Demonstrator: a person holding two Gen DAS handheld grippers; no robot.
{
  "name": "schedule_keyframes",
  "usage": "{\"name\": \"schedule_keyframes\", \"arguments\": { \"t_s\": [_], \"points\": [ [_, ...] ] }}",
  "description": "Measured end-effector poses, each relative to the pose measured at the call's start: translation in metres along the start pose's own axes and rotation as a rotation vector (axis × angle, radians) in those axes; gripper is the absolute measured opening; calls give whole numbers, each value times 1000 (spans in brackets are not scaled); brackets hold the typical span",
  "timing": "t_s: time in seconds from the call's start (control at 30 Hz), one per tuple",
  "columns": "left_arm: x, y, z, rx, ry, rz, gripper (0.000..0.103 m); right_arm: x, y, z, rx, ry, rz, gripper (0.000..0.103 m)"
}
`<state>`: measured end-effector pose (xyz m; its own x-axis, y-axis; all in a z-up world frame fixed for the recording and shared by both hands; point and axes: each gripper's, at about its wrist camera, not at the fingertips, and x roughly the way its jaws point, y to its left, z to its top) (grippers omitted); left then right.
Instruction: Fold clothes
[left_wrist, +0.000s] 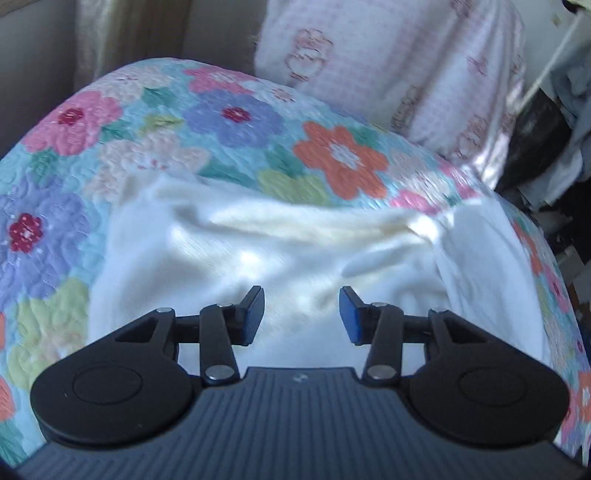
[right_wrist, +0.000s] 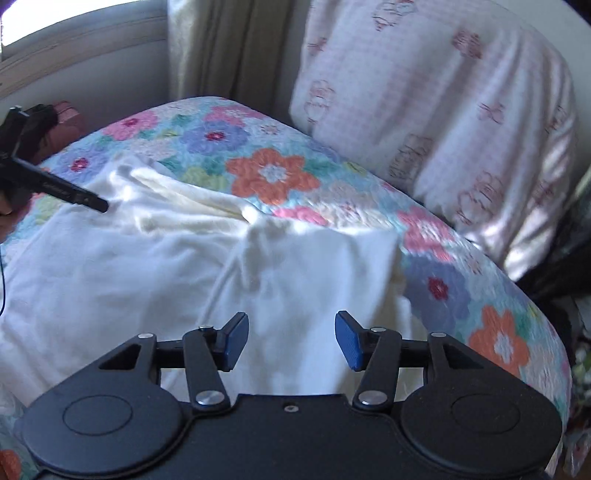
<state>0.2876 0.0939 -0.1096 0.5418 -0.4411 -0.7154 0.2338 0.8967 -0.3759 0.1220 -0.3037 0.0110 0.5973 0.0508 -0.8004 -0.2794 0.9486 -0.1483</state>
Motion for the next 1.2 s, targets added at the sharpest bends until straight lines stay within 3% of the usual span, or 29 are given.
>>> {"name": "schedule_keyframes", "arguments": {
  "t_s": [0.1, 0.17, 0.23, 0.3, 0.37, 0.47, 0.53, 0.6, 0.63, 0.73, 0.77, 0.8, 0.83, 0.87, 0.97, 1.0, 1.03, 1.07, 1.1, 1.2],
  "points": [
    [15, 64, 47, -181, -90, 95, 44, 55, 8, 69, -77, 30, 153, 58],
    [39, 85, 65, -184, -30, 107, 48, 100, 8, 100, -65, 47, 219, 58],
    [68, 101, 80, -159, 64, 98, 52, 142, 9, 116, -62, 56, 255, 58],
    [87, 108, 78, -154, 102, 85, 54, 181, 13, 126, -77, 71, 274, 58],
    [101, 111, 73, -147, 98, 77, 63, 212, 19, 127, -110, 84, 274, 58],
    [112, 118, 68, -168, 13, 18, 69, 242, 20, 122, -129, 109, 296, 58],
    [114, 127, 61, -268, -67, -89, 64, 257, 21, 117, -133, 126, 309, 58],
    [121, 122, 58, -286, -38, -132, 27, 270, 21, 116, -131, 126, 263, 58],
    [119, 111, 55, -216, -60, -105, 20, 277, 21, 116, -129, 126, 240, 58],
    [100, 80, 48, -40, -156, -27, 16, 291, 18, 117, -88, 124, 218, 57],
    [91, 70, 47, 11, -194, -3, 16, 292, 17, 116, -86, 111, 214, 46],
    [73, 65, 46, 22, -269, 11, 16, 289, 16, 116, -80, 86, 201, 17],
    [57, 59, 45, 45, -339, 39, 16, 285, 16, 116, -75, 61, 187, 9],
    [42, 52, 45, 69, -405, 68, 16, 279, 14, 117, -54, 17, 179, 9],
    [32, 34, 50, 138, -445, 196, 18, 267, 13, 122, -4, -82, 162, 11],
    [29, 28, 52, 161, -456, 241, 21, 271, 18, 123, -2, -74, 140, 17],
    [39, 27, 54, 172, -419, 313, 30, 276, 22, 124, -2, -63, 117, 21],
    [48, 27, 57, 184, -381, 385, 36, 280, 27, 126, -1, -53, 93, 33],
    [57, 27, 59, 193, -345, 453, 36, 282, 33, 125, -9, -42, 50, 40],
    [45, 34, 49, 114, -318, 490, 37, 269, 39, 119, 33, -56, -28, 54]
  ]
}}
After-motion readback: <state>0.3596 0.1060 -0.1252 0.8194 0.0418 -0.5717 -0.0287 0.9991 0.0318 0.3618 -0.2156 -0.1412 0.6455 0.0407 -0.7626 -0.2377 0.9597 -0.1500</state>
